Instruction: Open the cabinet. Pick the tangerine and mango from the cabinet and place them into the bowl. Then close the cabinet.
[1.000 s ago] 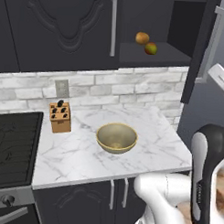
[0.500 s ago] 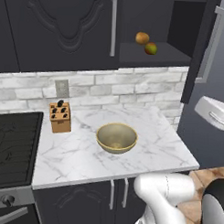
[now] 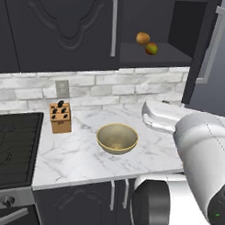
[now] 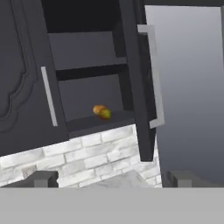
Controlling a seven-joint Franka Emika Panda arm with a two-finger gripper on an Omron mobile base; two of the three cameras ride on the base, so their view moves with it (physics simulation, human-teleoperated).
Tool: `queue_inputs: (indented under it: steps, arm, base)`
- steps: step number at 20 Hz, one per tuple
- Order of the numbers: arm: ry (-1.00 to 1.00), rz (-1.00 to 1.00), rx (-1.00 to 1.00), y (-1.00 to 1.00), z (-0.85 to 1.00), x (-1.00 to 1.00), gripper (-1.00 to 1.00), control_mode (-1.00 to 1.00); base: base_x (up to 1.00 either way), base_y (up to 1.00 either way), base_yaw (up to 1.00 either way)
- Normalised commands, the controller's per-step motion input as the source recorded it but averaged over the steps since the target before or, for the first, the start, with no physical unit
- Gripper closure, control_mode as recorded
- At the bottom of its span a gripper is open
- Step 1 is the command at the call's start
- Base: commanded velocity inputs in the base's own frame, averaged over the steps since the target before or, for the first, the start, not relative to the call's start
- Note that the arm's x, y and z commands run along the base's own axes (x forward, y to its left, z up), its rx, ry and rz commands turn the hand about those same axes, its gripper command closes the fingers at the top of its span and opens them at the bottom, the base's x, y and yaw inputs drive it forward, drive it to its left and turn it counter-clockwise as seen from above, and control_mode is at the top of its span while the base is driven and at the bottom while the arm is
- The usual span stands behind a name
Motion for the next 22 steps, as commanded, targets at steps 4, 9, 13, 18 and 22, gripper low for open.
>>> queue_inputs:
  steps: [4,9,13,18,22]
  arm:
    - [0.01,-0.14,0.0,0.11,0.0,0.76,-1.0,-1.0]
    - [0.0,-0.2,0.0,0.0,0.0,0.84,-1.0,-1.0]
    - [0.0,-0.2,-0.03,0.0,-0.09,0.9,-1.0,-1.0]
    - [0.0,-0.2,0.0,-0.08,-0.05,0.87,-1.0,-1.0]
    - [0.0,-0.26,0.0,-0.43,-0.01,0.51,-1.0,-1.0]
  base:
    - [0.0,0.0,0.0]
    - [0.0,0.0,0.0]
    - [0.0,0.0,0.0]
    - [0.0,0.0,0.0]
    - [0.0,0.0,0.0]
